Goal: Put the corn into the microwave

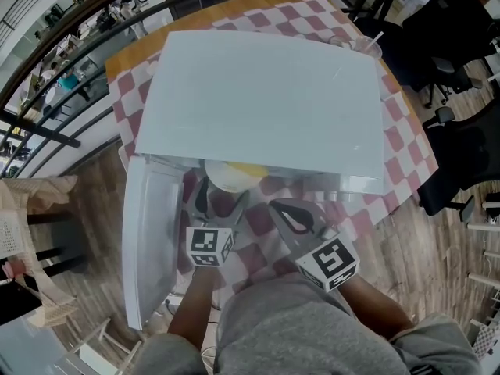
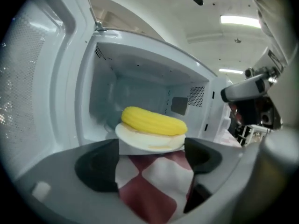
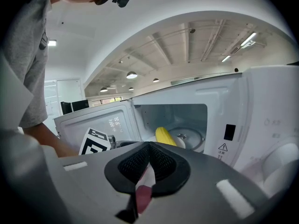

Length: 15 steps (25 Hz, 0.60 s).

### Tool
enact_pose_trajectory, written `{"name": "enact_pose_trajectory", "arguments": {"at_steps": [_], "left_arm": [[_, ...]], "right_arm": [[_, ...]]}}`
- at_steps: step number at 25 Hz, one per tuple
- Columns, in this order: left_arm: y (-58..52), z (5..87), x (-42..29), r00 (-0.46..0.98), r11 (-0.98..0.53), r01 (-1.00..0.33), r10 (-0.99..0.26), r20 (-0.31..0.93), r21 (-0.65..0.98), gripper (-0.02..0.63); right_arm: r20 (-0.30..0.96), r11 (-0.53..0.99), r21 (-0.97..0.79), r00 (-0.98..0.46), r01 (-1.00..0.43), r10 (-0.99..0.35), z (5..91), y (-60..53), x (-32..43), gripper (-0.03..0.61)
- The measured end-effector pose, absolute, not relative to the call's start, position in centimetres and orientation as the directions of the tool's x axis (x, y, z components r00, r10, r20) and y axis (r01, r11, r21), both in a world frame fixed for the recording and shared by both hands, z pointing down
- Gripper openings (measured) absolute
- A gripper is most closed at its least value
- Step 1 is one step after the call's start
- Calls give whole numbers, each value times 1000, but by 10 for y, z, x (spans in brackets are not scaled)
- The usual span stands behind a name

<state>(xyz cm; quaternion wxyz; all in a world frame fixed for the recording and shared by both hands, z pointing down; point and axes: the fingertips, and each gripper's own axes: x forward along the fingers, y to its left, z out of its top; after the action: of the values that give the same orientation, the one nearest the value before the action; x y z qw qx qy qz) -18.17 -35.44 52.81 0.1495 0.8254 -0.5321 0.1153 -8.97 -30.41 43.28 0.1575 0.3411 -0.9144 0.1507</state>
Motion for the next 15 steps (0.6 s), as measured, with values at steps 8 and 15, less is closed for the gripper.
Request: {"name": "enact_pose_trajectory", "arguments": {"at_steps": [8,15], "left_arm": [[-369,530,-181,371,-334,-928,-859,354,163,369],[-386,531,-181,357,-294,-930,-863,357,218,284]], "right_arm": [[390,714,-174,-713,-678,-583,436,-307,-86,-3],[390,715,-175,-715,-676,-580,437,-309,-87,-3]]}}
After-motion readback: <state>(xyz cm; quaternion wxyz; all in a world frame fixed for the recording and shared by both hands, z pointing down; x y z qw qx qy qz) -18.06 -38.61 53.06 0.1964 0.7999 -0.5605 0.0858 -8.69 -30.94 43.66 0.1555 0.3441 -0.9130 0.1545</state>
